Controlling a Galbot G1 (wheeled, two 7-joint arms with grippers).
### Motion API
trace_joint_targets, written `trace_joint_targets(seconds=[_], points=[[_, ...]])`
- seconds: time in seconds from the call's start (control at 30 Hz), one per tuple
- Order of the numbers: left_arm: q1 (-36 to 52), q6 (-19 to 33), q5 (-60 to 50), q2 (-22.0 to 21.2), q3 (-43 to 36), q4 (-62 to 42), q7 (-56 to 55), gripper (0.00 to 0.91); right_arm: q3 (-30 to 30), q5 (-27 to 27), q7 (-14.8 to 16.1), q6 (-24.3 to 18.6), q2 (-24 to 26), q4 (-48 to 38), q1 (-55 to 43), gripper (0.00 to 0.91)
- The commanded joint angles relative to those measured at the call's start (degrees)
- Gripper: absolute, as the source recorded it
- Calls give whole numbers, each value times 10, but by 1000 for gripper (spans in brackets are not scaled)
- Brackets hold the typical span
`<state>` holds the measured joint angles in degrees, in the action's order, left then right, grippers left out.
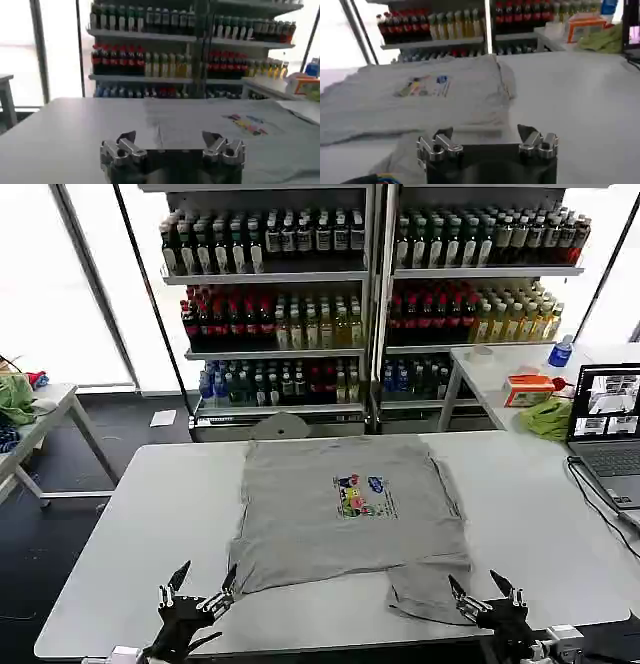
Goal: Fold and organize the clothes.
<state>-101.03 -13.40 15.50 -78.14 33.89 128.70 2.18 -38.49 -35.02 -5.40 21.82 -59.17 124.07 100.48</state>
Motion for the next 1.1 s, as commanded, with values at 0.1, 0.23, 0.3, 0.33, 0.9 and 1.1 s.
trace_joint_targets(seconds=[0.1, 0.23, 0.3, 0.33, 0.9, 1.1], points=[[44, -197, 41, 38, -50, 0, -54, 907, 4, 12, -46, 95, -4, 0, -20, 907], [55, -197, 46, 44, -57, -21, -50, 907, 4, 12, -40, 92, -6, 8, -22, 907], [67, -196, 55, 43, -61, -36, -49, 907, 6, 9, -39, 91, -9, 7, -22, 907], [69, -196, 59, 42, -62, -39, -50, 907, 7, 8, -38, 90, -10, 7, -21, 907], [114, -194, 89, 28, -69, -97, -70, 544, 17, -8, -27, 78, -22, -14, -37, 907], [114, -193, 98, 29, -64, -98, -70, 262, 23, -7, -25, 70, -19, -23, -37, 846]])
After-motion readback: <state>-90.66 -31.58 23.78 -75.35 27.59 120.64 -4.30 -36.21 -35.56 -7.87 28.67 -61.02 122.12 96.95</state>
